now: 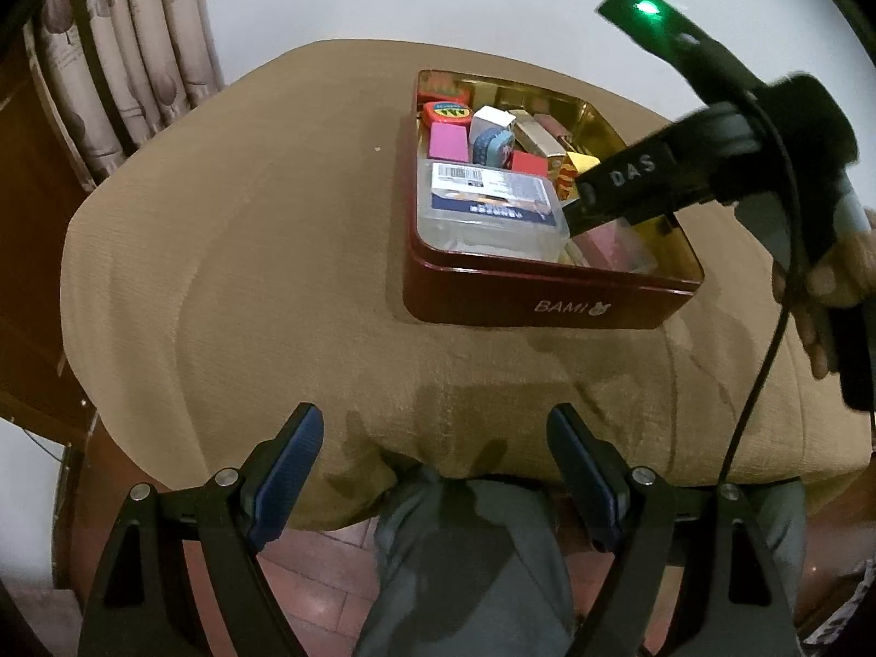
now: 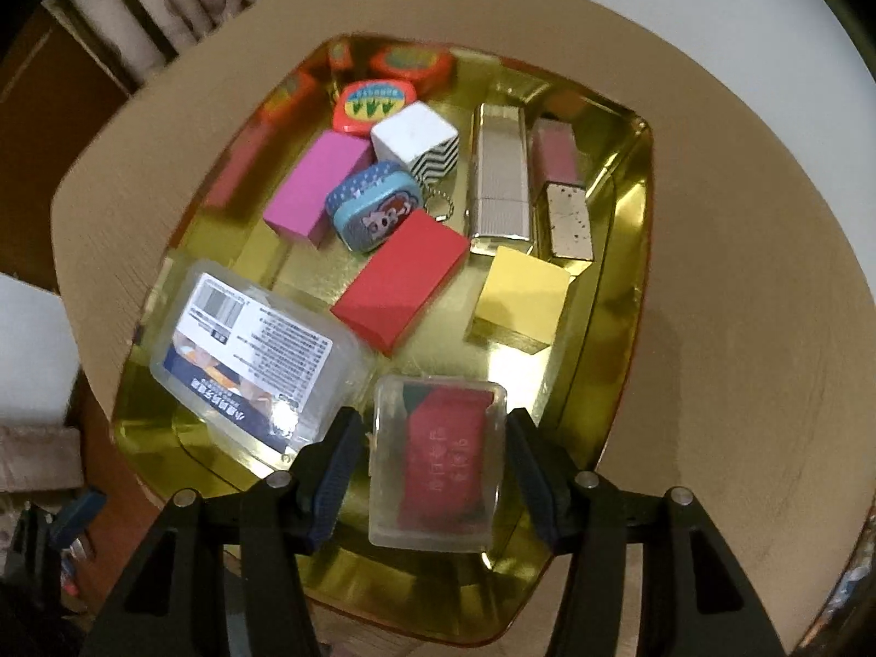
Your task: Organize rigid objects
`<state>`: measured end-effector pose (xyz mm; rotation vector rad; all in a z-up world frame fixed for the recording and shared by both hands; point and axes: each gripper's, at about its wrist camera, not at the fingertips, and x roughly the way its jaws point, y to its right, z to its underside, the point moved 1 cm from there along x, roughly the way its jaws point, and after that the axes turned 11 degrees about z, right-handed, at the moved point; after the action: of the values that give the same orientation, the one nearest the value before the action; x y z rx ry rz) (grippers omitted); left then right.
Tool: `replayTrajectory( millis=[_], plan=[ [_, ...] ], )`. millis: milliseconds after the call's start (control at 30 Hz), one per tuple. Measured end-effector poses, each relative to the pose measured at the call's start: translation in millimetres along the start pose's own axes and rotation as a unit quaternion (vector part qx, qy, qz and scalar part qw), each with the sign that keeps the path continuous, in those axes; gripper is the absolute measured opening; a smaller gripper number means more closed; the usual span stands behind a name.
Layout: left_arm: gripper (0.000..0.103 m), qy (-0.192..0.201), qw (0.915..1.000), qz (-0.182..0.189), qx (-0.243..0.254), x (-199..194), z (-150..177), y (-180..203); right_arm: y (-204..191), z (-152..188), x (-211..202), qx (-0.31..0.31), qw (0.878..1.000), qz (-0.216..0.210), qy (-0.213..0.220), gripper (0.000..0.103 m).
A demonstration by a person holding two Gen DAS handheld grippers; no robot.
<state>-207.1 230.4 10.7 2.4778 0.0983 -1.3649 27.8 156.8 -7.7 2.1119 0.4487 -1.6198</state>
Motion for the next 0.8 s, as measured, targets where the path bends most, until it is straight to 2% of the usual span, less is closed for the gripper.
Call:
replayTrajectory(
  millis=[67, 133, 200, 267, 300, 333, 367, 400, 467, 500, 567, 700, 800],
  plan=[
    [0.08, 0.003, 1.0, -0.001, 0.003, 0, -1, 0, 2, 9, -5, 0.006, 1.0, 0.001, 0.028, 0.056],
    [0.08, 0.012, 0.9999, 0.001, 0.008, -2, -1, 1, 6, 20, -13, 0.012, 0.997, 0.0, 0.076, 0.056],
    [0.08, 0.026, 0.9995, 0.006, 0.014, -8, -1, 3, 11, 36, -29, 0.025, 0.988, 0.014, 0.152, 0.056],
    [0.08, 0.05, 0.9986, 0.006, 0.019, -16, -1, 5, 15, 58, -48, 0.039, 0.973, 0.03, 0.227, 0.056],
    [0.08, 0.064, 0.9977, 0.006, 0.023, -21, -1, 6, 18, 76, -64, 0.051, 0.957, 0.039, 0.281, 0.056],
    [0.08, 0.076, 0.9967, 0.006, 0.027, -24, -1, 7, 20, 99, -79, 0.071, 0.937, 0.056, 0.337, 0.058],
    [0.08, 0.092, 0.9952, 0.003, 0.033, -29, -1, 8, 22, 118, -90, 0.091, 0.918, 0.071, 0.379, 0.07],
    [0.08, 0.108, 0.9934, -0.003, 0.039, -33, -1, 10, 23, 137, -97, 0.113, 0.898, 0.088, 0.415, 0.087],
    [0.08, 0.12, 0.9914, -0.011, 0.052, -34, -3, 13, 23, 163, -104, 0.146, 0.871, 0.107, 0.456, 0.094],
    [0.08, 0.121, 0.9912, -0.01, 0.054, -34, -4, 14, 22, 176, -105, 0.152, 0.867, 0.1, 0.464, 0.094],
    [0.08, 0.121, 0.9914, -0.004, 0.049, -33, -6, 15, 18, 184, -106, 0.158, 0.875, 0.1, 0.446, 0.094],
    [0.08, 0.128, 0.9904, -0.009, 0.051, -35, -7, 21, 21, 200, -106, 0.175, 0.873, 0.093, 0.445, 0.094],
    [0.08, 0.133, 0.9897, -0.013, 0.052, -37, -7, 25, 21, 201, -107, 0.182, 0.88, 0.096, 0.429, 0.094]
  ],
)
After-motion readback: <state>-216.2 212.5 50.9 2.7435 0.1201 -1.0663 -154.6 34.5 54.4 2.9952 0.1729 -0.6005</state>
